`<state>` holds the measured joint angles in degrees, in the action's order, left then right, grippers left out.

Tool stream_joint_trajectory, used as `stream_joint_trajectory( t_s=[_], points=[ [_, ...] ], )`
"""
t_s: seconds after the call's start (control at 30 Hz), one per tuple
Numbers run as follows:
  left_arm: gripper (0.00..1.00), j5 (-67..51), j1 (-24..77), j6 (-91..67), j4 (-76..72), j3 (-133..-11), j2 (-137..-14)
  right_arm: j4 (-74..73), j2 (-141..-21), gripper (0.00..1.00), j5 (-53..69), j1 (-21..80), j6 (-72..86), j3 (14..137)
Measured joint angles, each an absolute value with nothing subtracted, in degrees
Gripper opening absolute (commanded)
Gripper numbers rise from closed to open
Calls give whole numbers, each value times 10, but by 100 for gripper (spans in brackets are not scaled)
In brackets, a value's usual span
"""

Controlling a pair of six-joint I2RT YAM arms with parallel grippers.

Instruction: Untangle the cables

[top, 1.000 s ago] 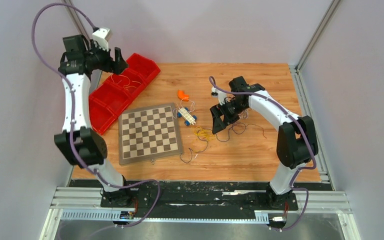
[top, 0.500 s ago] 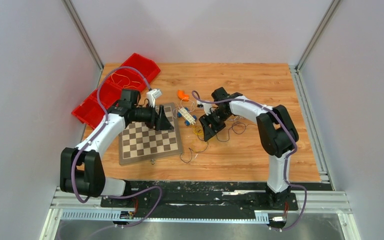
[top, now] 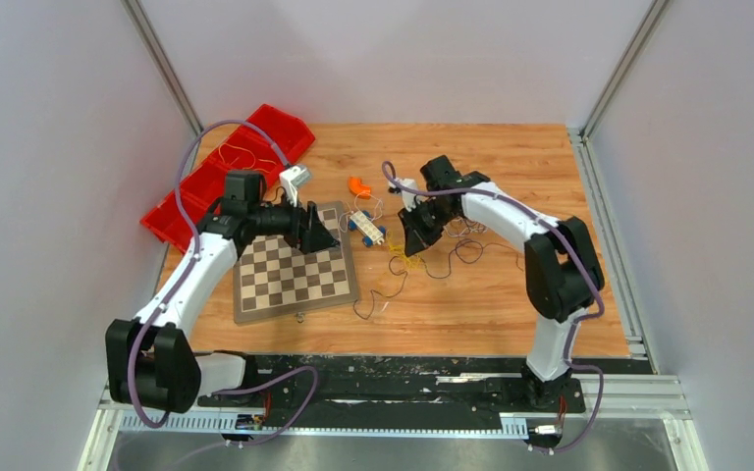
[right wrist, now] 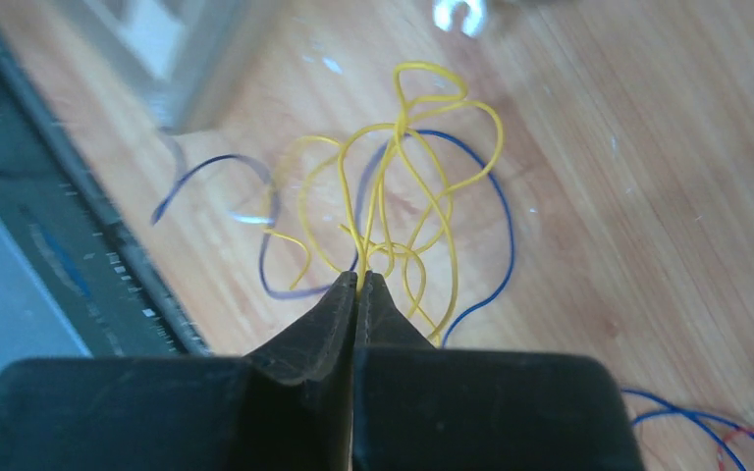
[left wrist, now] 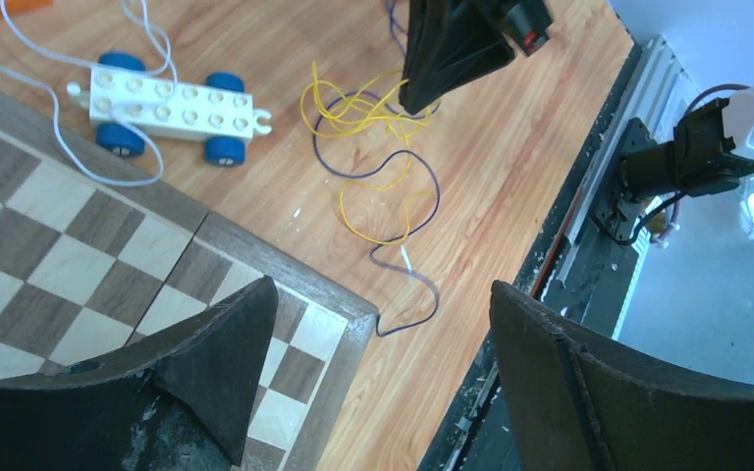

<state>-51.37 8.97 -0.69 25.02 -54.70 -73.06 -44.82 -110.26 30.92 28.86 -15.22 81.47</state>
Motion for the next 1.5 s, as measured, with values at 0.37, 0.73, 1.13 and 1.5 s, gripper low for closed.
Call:
stream_joint_trajectory(
  t_s=[0.37,0.73,1.13,1.5],
  points=[
    [100,-533,175,32,229,-572,-631,-467,-933,0,466,289,-147,902],
    [90,-463,280,105,192,-613,-643,-502,-931,0,552,306,-146,924],
    [21,-422,285,19,85,-535,-748,-501,-888,0,592,261,-125,1006],
    [0,-434,210,-33,44,-442,-738,-339,-784,0,602,96,15,954]
  ],
)
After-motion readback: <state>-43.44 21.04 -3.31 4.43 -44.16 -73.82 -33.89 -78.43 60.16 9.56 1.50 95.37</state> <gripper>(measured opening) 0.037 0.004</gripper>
